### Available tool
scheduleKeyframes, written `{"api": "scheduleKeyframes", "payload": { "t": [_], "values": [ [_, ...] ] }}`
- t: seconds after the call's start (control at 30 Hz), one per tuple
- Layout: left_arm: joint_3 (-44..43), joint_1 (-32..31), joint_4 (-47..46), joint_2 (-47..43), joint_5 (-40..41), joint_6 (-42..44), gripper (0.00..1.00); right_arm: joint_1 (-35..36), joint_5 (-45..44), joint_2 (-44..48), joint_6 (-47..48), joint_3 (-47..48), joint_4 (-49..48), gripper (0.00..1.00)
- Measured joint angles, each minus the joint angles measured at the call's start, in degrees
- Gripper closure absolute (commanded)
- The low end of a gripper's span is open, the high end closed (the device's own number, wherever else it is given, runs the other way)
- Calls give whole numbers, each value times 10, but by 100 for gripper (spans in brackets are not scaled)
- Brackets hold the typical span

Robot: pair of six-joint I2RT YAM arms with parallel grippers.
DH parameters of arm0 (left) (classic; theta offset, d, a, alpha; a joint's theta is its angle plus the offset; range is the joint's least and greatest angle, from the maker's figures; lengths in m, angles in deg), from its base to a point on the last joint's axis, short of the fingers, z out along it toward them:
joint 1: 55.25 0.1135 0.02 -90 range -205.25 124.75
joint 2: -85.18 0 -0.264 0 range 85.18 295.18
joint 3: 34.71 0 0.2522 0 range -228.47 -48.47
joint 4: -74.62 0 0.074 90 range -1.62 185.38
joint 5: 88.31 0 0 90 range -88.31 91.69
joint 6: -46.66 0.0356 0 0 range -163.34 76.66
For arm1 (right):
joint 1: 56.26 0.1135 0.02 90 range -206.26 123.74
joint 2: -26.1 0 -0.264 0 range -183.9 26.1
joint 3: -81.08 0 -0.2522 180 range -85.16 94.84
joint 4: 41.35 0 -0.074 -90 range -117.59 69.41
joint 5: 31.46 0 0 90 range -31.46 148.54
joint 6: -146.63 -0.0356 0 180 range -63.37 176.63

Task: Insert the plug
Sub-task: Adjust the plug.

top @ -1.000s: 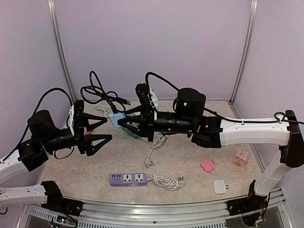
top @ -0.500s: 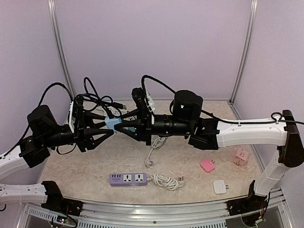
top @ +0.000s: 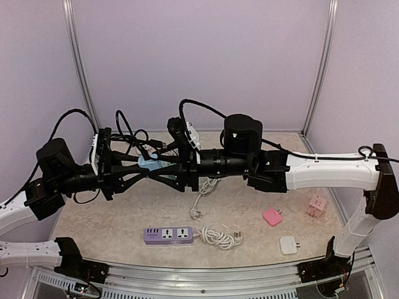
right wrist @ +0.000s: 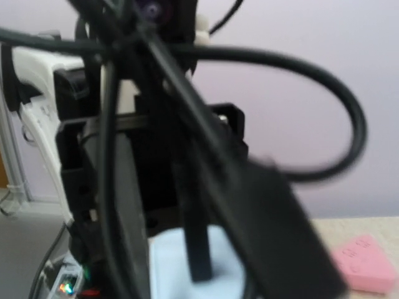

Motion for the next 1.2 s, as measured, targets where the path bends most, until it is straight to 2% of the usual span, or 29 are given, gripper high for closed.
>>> {"api": "scheduleKeyframes", "payload": {
  "t": [0.1, 0.33, 0.47, 0.63, 0.67, 0.77, 0.83, 1.03, 1.2],
  "values": [
    [-1, 0, 25, 0, 6, 20, 100, 1, -14, 0, 30, 47, 87, 31],
    [-11, -5, 58, 0, 14, 51, 100, 2, -22, -7, 95, 161, 270, 38],
    [-16, -7, 64, 2, 14, 59, 100, 2, -18, -30, 123, 203, 351, 54],
    [-17, -9, 64, 4, 14, 66, 100, 2, -15, -51, 140, 214, 400, 68],
    [-17, -10, 64, 4, 14, 68, 100, 2, -15, -53, 141, 215, 406, 67],
    [-18, -10, 73, 4, 14, 71, 100, 2, -13, -56, 146, 220, 412, 55],
    [-18, -10, 82, 5, 15, 76, 100, 2, -10, -56, 148, 223, 413, 53],
    [-18, -10, 120, 5, 16, 102, 100, 2, -9, -56, 158, 239, 428, 64],
    [-19, -12, 124, 5, 19, 110, 100, 2, -5, -66, 161, 260, 450, 65]
  ]
}}
